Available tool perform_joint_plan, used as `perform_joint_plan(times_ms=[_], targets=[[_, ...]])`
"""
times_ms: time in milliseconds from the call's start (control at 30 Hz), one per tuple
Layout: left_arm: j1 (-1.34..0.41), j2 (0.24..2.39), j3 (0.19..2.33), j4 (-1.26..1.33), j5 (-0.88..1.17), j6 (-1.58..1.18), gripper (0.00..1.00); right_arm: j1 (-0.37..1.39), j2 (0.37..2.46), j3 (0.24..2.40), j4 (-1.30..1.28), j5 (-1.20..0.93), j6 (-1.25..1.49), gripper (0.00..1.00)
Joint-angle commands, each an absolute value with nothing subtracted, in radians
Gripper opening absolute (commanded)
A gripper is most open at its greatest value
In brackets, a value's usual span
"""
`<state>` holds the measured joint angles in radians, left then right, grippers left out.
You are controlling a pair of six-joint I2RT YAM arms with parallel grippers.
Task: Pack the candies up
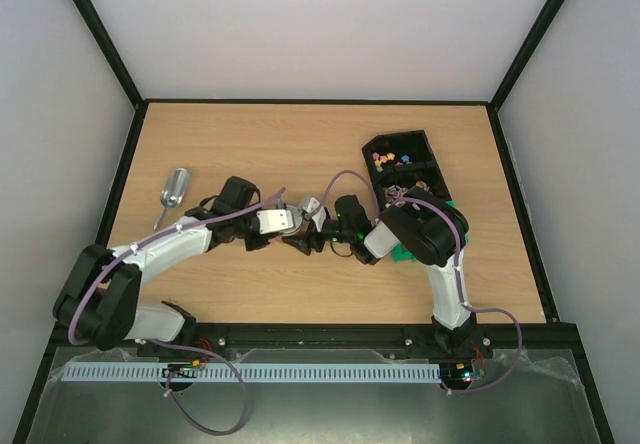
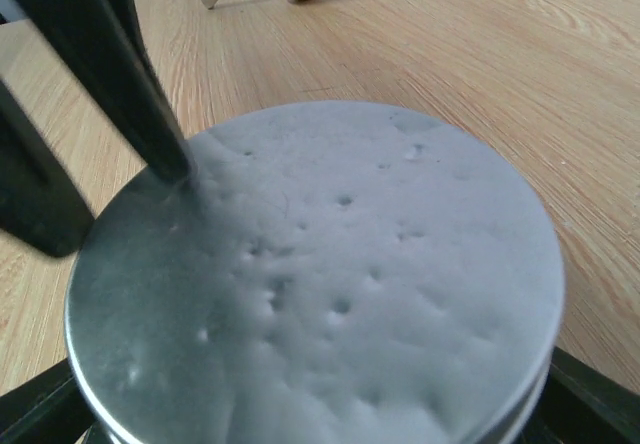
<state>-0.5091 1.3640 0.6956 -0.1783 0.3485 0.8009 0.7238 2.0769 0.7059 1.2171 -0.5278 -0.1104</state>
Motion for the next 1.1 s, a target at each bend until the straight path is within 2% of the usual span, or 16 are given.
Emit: perform_joint_plan(times_ms=[0,133,233,367,500,733,900,1067], targets=[[-0.399,1.339,0.637,-0.161,0.234,0.901,0.22,0.729,2.101,0.69,1.137,-0.575,-0.123,0.27],[-0.322,1.329,0.626,-0.164,0.232,0.935,0.22,0.73,2.1,0.69,1.135,-0.574,-0.124,0.27],[-0.319,1.292,0.649,-0.206,0.308,0.893,0.23,0.729,2.102,0.692,1.135,-0.575,-0.121,0.27],[-0.465,1.226,0.668,-0.247,0.367,0.807,0.27,0.729,2.103,0.693,1.134,-0.576,-0.118,0.27],[-0.521,1.258,0.729,-0.235,0.406,0.725,0.29,0.729,2.105,0.694,1.132,-0.579,-0.118,0.27],[-0.613,1.4,0.768,-0.181,0.277,0.762,0.31,0.729,2.102,0.691,1.133,-0.575,-0.12,0.27],[-0.613,1.407,0.714,-0.145,0.212,0.825,0.31,0.73,2.1,0.69,1.134,-0.577,-0.119,0.27],[-0.547,1.373,0.684,-0.153,0.207,0.827,0.26,0.728,2.098,0.686,1.134,-0.58,-0.127,0.25]])
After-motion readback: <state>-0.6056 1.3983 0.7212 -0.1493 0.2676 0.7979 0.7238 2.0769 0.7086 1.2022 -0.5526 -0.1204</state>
